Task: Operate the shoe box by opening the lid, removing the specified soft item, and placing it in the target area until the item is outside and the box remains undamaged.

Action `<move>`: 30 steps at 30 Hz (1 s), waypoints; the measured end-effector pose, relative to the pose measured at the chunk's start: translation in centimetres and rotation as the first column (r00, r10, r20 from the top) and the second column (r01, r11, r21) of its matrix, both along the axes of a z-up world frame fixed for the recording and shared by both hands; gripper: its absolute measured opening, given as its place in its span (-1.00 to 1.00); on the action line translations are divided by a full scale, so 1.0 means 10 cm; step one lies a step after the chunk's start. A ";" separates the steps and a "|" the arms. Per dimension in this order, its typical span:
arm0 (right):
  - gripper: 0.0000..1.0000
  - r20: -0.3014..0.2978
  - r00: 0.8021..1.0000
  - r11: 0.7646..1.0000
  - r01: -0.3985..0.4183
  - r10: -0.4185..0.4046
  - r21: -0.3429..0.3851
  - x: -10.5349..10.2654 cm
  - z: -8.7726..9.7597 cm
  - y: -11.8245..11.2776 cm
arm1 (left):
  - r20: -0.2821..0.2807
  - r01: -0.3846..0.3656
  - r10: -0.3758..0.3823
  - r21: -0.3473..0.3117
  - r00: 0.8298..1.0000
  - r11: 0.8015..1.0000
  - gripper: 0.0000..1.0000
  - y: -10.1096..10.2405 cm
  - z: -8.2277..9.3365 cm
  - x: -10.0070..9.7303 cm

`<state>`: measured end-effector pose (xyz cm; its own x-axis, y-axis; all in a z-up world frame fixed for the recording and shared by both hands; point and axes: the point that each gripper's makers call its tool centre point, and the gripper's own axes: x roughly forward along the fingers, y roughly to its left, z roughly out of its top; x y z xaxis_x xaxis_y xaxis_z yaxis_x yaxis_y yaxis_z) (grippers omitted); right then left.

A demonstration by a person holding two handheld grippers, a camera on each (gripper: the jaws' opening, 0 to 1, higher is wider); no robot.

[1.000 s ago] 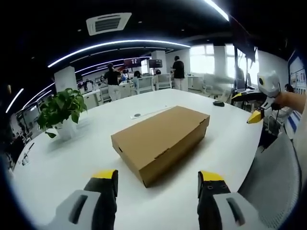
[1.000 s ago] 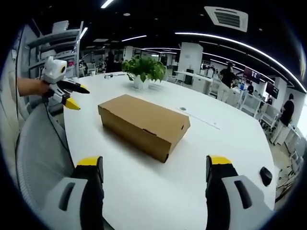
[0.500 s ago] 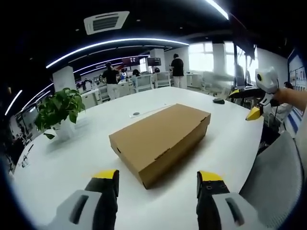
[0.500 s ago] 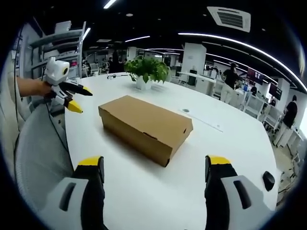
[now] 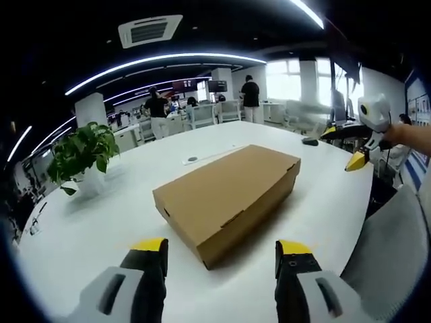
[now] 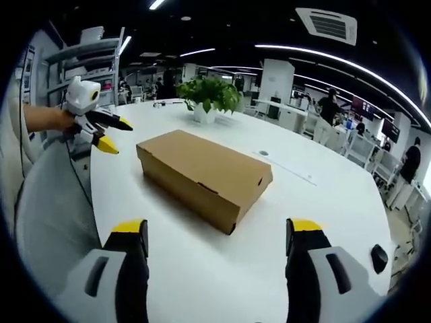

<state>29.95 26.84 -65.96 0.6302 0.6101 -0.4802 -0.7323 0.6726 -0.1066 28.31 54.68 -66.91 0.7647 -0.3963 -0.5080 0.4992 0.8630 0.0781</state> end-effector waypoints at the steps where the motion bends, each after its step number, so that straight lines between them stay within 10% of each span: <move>1: 0.57 -0.002 1.000 1.000 0.001 -0.001 0.004 0.01 -0.02 0.00 | -0.001 -0.001 0.001 -0.001 1.000 1.000 0.32 0.00 -0.01 0.01; 30: 0.29 -0.024 0.998 0.998 -0.052 0.053 0.038 0.25 -0.27 0.13 | 0.004 -0.003 0.003 -0.013 1.000 1.000 0.19 -0.15 -0.16 0.12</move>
